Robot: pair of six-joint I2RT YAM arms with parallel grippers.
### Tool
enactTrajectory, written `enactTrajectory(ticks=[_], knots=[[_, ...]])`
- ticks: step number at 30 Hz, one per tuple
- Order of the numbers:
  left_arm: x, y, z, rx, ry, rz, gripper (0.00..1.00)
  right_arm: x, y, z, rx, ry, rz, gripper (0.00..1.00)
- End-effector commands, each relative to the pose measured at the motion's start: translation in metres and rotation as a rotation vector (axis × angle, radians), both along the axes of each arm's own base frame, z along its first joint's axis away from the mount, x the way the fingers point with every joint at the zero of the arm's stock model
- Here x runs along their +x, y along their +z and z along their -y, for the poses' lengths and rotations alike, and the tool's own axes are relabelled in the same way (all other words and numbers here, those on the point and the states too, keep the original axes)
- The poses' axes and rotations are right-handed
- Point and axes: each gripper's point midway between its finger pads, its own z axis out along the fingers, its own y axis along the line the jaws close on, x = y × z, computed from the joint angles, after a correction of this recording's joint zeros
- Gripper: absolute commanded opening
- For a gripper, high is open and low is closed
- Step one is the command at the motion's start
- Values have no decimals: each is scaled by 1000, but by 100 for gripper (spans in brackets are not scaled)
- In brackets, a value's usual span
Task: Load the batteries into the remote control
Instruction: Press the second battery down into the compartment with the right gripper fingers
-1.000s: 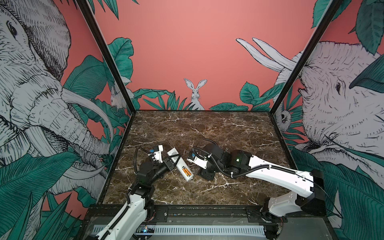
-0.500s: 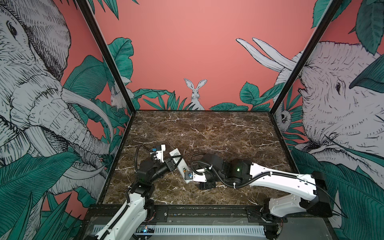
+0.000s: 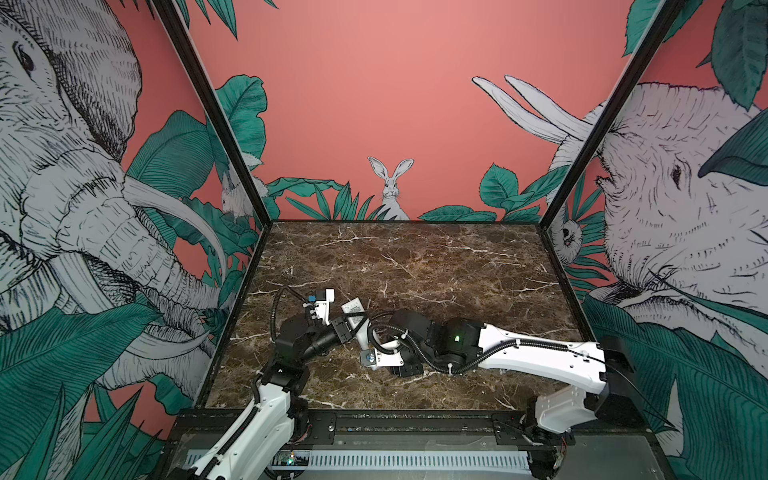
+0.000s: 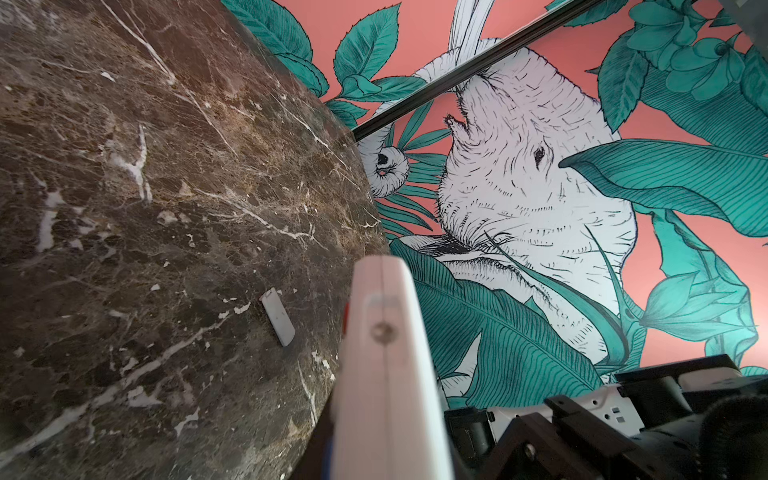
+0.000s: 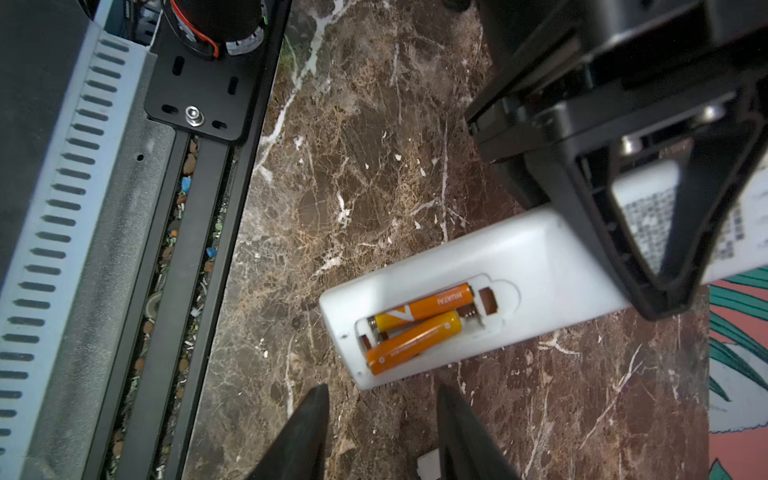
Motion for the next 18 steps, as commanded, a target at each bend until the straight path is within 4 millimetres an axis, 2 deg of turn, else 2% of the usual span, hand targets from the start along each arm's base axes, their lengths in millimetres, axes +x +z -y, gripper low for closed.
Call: enactTrajectory(ticks=[1, 5, 15, 18], knots=[[0, 19, 3, -11, -22, 57, 0, 2, 12, -10, 33, 23, 36, 38], [0, 18, 4, -13, -24, 53, 0, 4, 3, -10, -2, 24, 38, 33], [1, 18, 4, -12, -22, 53, 0, 5, 0, -12, -13, 31, 41, 31], [1, 19, 4, -13, -22, 55, 0, 6, -2, -11, -24, 29, 48, 25]])
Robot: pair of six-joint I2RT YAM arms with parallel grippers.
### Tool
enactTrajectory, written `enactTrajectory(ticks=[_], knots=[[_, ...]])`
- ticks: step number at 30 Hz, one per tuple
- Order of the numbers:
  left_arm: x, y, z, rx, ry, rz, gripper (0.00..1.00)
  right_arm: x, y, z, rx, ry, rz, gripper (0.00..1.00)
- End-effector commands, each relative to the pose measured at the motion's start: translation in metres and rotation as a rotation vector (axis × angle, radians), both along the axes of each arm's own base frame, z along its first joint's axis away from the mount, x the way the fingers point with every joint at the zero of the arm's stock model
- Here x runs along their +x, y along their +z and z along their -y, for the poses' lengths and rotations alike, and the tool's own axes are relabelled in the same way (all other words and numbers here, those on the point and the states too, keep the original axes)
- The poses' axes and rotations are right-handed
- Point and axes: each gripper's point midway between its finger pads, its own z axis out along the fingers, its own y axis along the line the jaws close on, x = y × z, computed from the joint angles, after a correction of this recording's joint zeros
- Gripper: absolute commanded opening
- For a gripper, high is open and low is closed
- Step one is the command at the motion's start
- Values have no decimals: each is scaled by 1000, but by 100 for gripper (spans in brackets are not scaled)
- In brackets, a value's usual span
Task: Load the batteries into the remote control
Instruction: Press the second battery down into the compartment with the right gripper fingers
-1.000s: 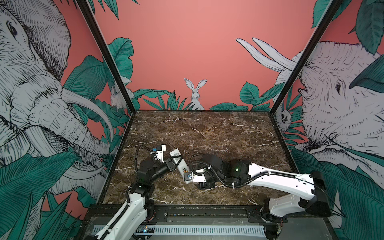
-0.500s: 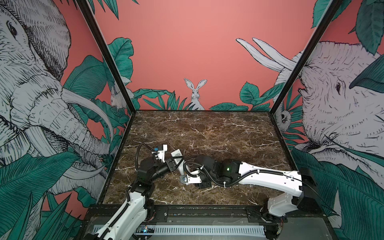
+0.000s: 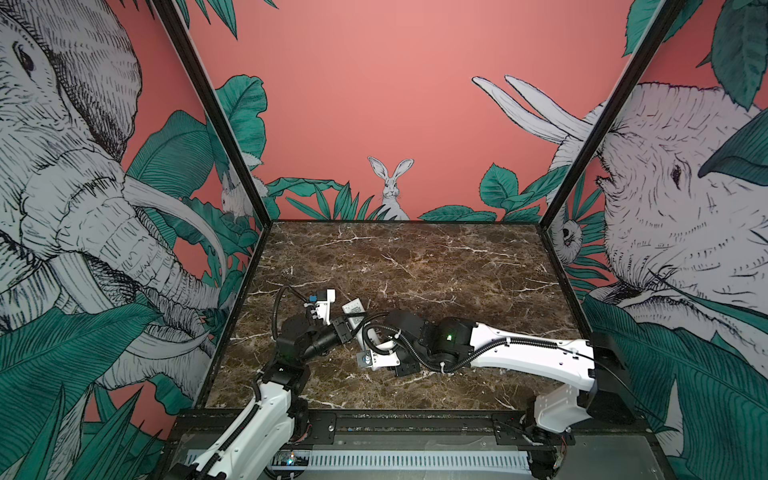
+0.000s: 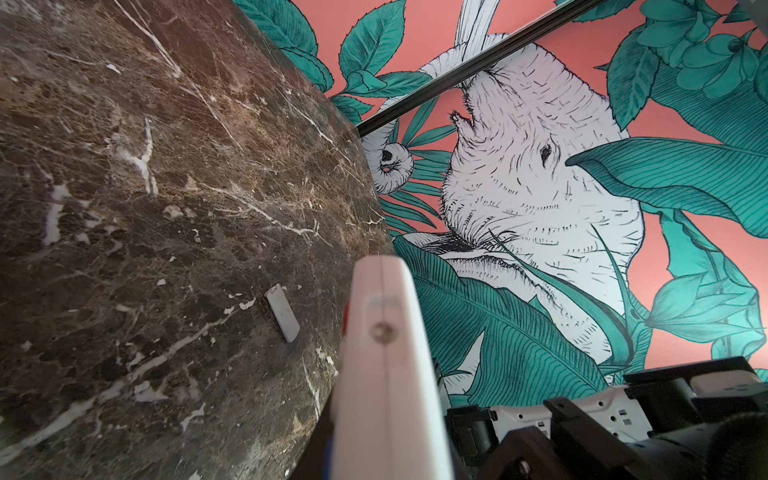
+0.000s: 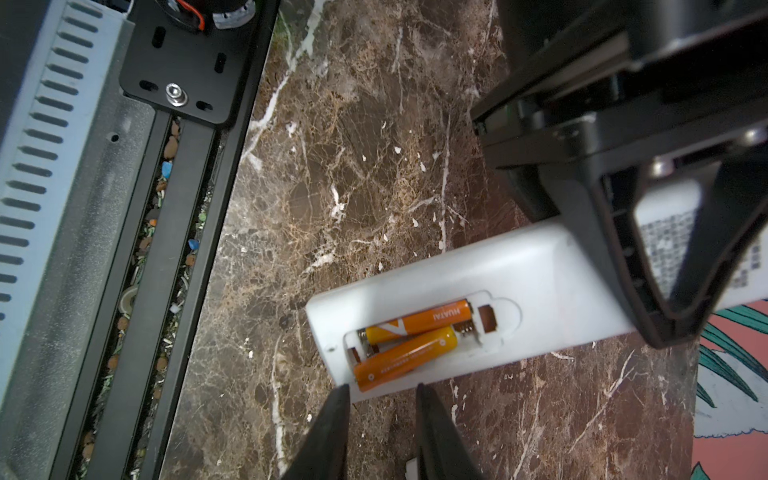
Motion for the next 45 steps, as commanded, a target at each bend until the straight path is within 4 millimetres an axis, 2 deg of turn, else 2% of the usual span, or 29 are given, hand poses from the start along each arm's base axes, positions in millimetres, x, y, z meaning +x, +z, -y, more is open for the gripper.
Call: enactTrajectory(ticks=[1, 20, 27, 30, 32, 39, 45], knots=[[0, 23, 3, -21, -21, 68, 0, 1, 7, -7, 10, 16, 17, 24], [1, 23, 2, -25, -7, 63, 0, 3, -4, -8, -23, 16, 16, 29], [1, 22, 2, -23, -8, 57, 0, 6, -4, -9, -21, 6, 20, 23], [2, 22, 2, -22, -9, 60, 0, 9, -17, -11, -50, -4, 12, 23], [2, 22, 2, -20, -9, 58, 0, 12, -7, -18, -22, -12, 19, 24], [2, 23, 3, -22, -11, 61, 0, 18, -8, -25, -14, -37, 28, 25], [3, 24, 3, -26, -14, 63, 0, 26, -12, -26, -19, -70, 32, 17]])
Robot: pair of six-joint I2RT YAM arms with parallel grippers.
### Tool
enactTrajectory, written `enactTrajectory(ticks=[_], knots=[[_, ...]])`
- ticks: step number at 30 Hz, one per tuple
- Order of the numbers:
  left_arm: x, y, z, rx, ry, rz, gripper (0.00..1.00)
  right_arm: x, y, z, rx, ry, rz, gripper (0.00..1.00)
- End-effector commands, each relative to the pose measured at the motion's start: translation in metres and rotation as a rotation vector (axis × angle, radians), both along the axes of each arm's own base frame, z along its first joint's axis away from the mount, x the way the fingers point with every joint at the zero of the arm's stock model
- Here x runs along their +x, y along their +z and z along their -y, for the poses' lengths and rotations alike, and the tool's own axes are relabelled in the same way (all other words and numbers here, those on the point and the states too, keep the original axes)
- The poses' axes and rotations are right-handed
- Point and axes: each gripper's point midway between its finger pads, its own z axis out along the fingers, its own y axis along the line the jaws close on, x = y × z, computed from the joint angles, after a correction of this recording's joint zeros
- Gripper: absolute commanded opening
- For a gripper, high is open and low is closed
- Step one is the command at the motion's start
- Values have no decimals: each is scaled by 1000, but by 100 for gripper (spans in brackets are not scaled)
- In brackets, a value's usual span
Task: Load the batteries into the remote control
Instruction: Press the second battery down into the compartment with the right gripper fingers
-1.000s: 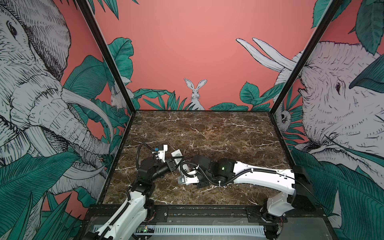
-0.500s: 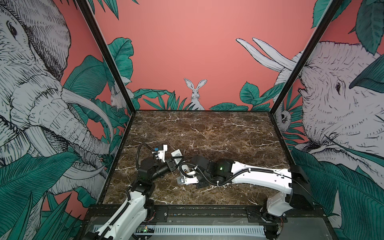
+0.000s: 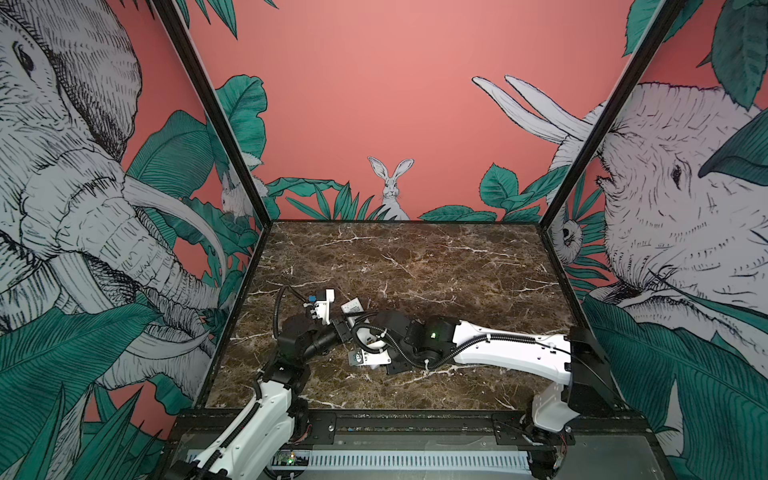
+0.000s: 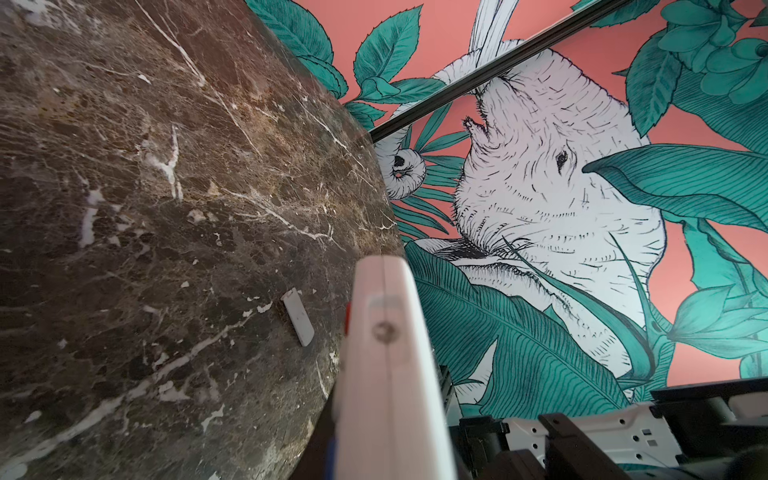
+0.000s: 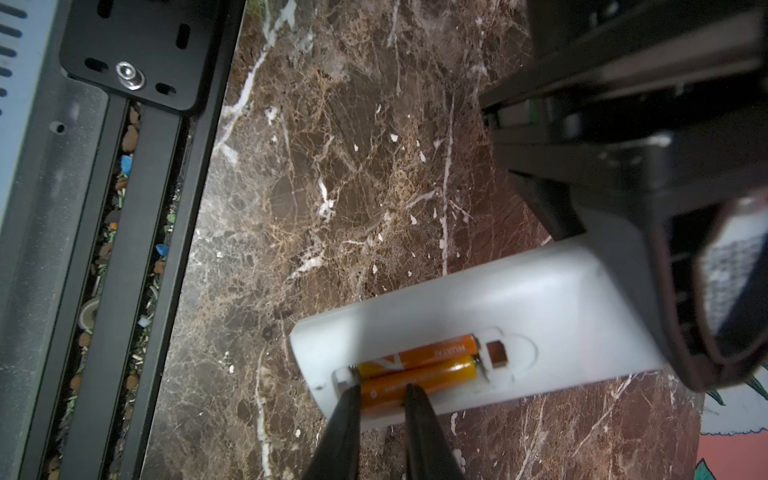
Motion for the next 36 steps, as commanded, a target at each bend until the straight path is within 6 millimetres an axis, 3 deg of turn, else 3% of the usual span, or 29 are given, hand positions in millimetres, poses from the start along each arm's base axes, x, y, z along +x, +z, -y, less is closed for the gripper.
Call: enactTrajectory(ticks=[1, 6, 25, 36], knots=[[-3, 31, 6, -50, -46, 69, 0, 13, 5, -12, 35, -37, 24, 15], [-3, 30, 6, -50, -46, 67, 0, 20, 4, -13, 35, -65, 35, 9], [-4, 24, 5, -49, -37, 60, 0, 28, 2, -15, 37, -106, 38, 8], [-1, 20, -1, -41, 13, 48, 0, 9, 22, -5, 78, -103, -51, 30]])
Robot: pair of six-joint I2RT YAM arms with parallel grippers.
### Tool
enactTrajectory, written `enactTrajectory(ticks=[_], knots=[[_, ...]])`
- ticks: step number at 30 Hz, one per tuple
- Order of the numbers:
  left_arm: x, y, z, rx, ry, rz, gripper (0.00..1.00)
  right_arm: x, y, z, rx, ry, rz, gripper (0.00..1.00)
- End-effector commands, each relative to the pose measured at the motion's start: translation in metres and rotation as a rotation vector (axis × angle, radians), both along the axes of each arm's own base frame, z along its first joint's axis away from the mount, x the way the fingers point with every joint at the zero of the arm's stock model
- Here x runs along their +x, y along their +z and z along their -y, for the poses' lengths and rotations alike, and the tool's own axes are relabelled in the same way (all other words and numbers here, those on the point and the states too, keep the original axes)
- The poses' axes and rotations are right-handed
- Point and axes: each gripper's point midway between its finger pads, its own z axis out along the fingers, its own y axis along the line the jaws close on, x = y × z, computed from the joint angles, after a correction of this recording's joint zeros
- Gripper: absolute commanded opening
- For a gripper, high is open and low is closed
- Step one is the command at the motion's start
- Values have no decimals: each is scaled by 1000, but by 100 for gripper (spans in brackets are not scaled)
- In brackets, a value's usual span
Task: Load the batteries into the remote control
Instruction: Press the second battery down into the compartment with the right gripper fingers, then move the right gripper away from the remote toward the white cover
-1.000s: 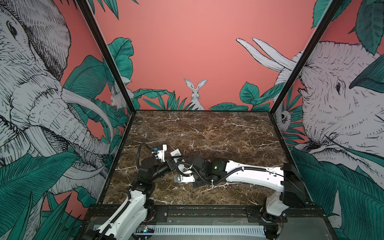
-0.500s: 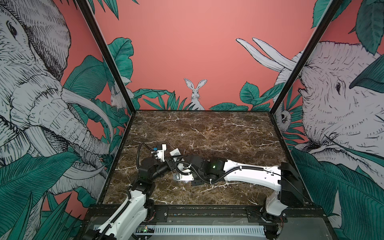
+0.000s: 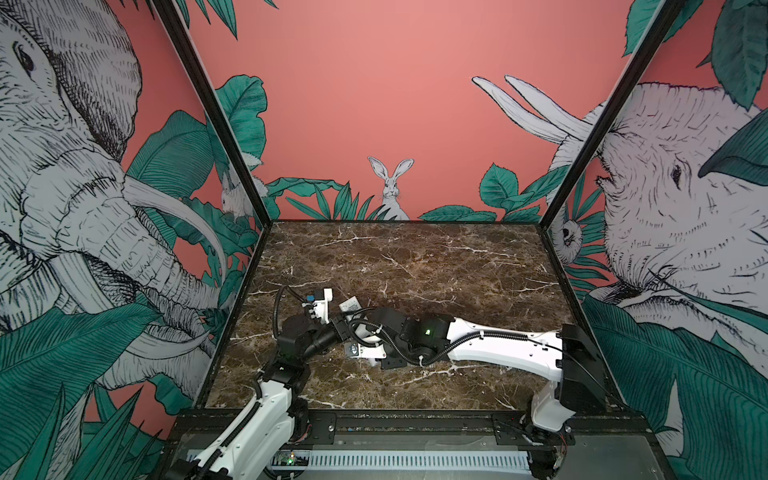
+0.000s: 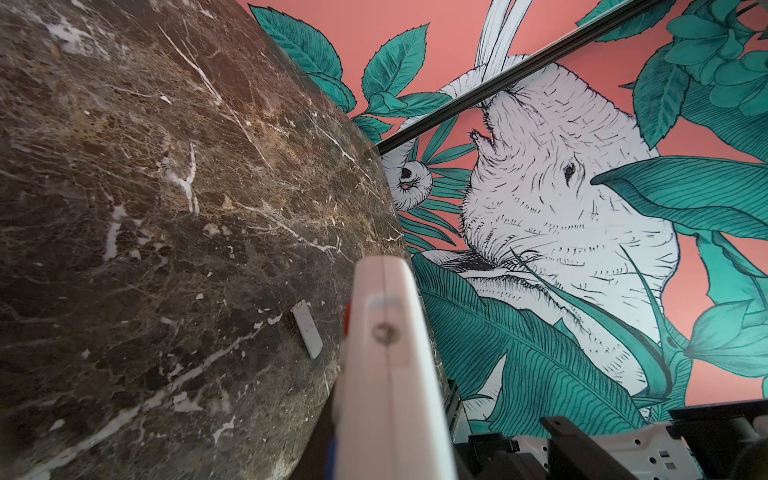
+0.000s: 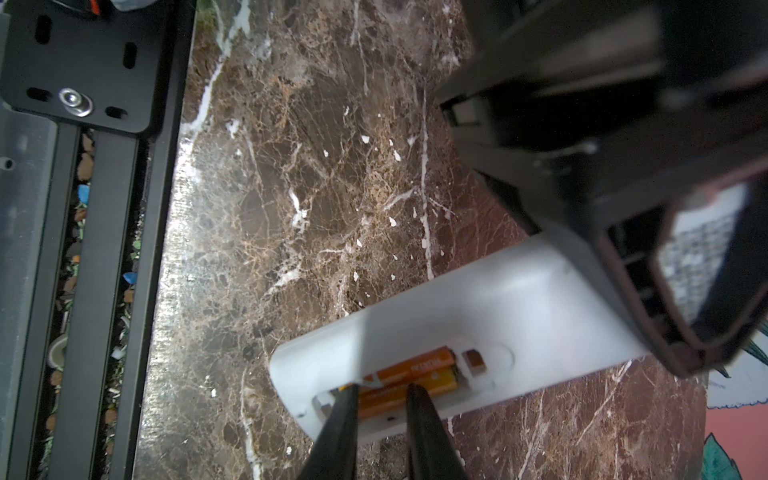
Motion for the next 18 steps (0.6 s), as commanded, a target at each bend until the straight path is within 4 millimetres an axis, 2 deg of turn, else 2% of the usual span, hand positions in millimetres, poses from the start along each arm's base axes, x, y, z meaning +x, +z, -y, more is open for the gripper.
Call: enactTrajectory(ticks=[1, 3, 4, 9, 10, 11, 18], knots=[[-6, 18, 2, -41, -18, 37, 0, -5, 22, 5, 61, -20, -37, 32], [-4, 17, 0, -37, 1, 35, 0, -8, 20, 8, 60, -29, -60, 34], [-3, 17, -1, -36, 10, 36, 0, -10, 31, 12, 90, -35, -60, 35], [3, 14, -7, -30, 62, 26, 0, -16, 55, 22, 165, -88, -92, 42], [3, 14, -7, -29, 65, 26, 0, -17, 49, 29, 152, -103, -104, 43], [4, 14, -8, -29, 70, 25, 0, -17, 51, 31, 164, -118, -109, 44], [3, 9, -10, -21, 82, 24, 0, 1, 66, 49, 218, -283, -117, 52]])
